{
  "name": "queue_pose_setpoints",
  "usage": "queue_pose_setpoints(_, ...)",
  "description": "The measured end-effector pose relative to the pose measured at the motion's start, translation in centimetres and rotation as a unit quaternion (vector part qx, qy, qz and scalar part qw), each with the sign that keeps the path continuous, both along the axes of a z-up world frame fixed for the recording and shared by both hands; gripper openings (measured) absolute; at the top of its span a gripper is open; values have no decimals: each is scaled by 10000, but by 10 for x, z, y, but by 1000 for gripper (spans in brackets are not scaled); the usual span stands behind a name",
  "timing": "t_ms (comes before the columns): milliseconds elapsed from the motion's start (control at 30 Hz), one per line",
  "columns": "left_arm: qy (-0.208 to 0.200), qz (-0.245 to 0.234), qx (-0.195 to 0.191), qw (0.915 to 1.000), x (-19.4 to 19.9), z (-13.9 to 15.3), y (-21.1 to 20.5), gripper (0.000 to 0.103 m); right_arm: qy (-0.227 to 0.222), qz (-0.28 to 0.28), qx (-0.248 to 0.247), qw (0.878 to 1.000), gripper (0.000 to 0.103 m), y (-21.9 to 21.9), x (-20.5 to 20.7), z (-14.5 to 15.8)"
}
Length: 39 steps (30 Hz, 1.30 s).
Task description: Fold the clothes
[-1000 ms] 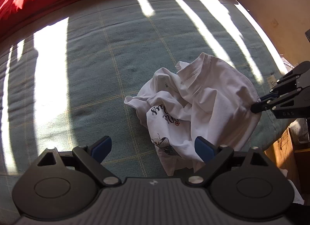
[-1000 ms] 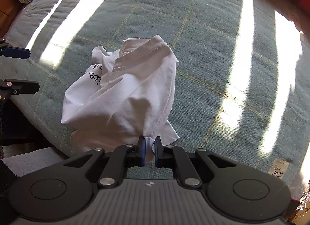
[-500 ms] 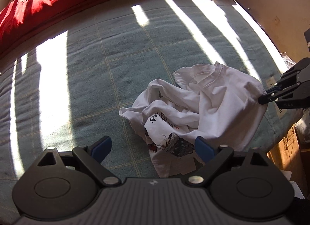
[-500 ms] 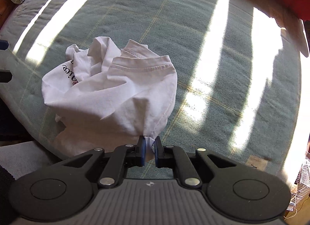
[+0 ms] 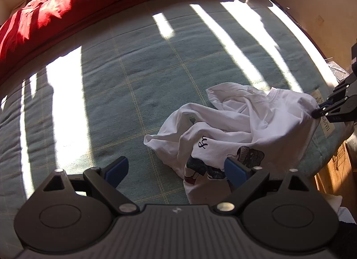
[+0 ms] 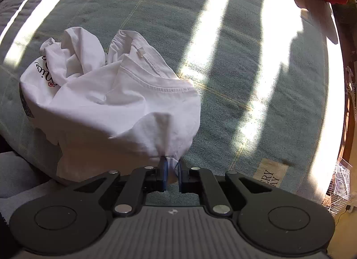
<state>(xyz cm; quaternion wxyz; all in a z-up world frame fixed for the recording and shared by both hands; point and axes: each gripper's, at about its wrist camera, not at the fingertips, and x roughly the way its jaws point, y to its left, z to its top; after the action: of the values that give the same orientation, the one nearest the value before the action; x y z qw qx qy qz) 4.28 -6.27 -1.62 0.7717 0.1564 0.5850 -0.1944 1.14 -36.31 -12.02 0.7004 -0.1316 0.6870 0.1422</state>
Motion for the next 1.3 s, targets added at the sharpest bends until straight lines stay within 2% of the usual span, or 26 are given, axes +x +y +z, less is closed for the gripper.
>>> queue_pose_setpoints(200, 105, -57, -17, 9999, 2, -8, 0, 93, 175, -221, -47, 9996, 12, -5, -2, -10)
queue_pose_setpoints(233, 119, -78, -25, 9999, 3, -10, -1, 93, 180, -242, -60, 9995, 16, -3, -3, -10)
queue_pose_setpoints(367, 181, -124, -98, 9997, 6, -16, -2, 93, 119, -299, 14, 9995, 17, 1, -1, -2)
queue_pose_setpoints(467, 219, -104, -166, 9996, 10, -21, -2, 93, 13, -352, 65, 9994, 23, 3, 1, 8)
queue_pose_setpoints(633, 218, -121, -240, 9994, 19, -30, -3, 92, -154, -325, 492, 9981, 28, 22, 10, 30)
queue_pose_setpoints(833, 129, -244, -264, 9993, 32, -37, -2, 91, -185, -194, 845, 9961, 29, 57, 19, 33)
queue_pose_setpoints(867, 100, -280, -254, 9992, 36, -38, -2, 88, -177, -185, 910, 9955, 30, 63, 20, 31)
queue_pose_setpoints(967, 49, -443, -232, 9987, 46, -45, -4, 76, -147, -190, 1062, 9941, 33, 77, 21, 28)
queue_pose_setpoints(1033, 54, -540, -214, 9983, 51, -51, -8, 71, -124, -224, 1152, 9930, 33, 85, 22, 25)
queue_pose_setpoints(1200, -27, -992, -84, 9950, 61, -75, -21, 70, -117, -443, 1329, 9901, 37, 97, 22, 19)
queue_pose_setpoints(1300, -267, -1432, 138, 9892, 64, -95, -31, 71, -159, -623, 1421, 9878, 38, 100, 20, 17)
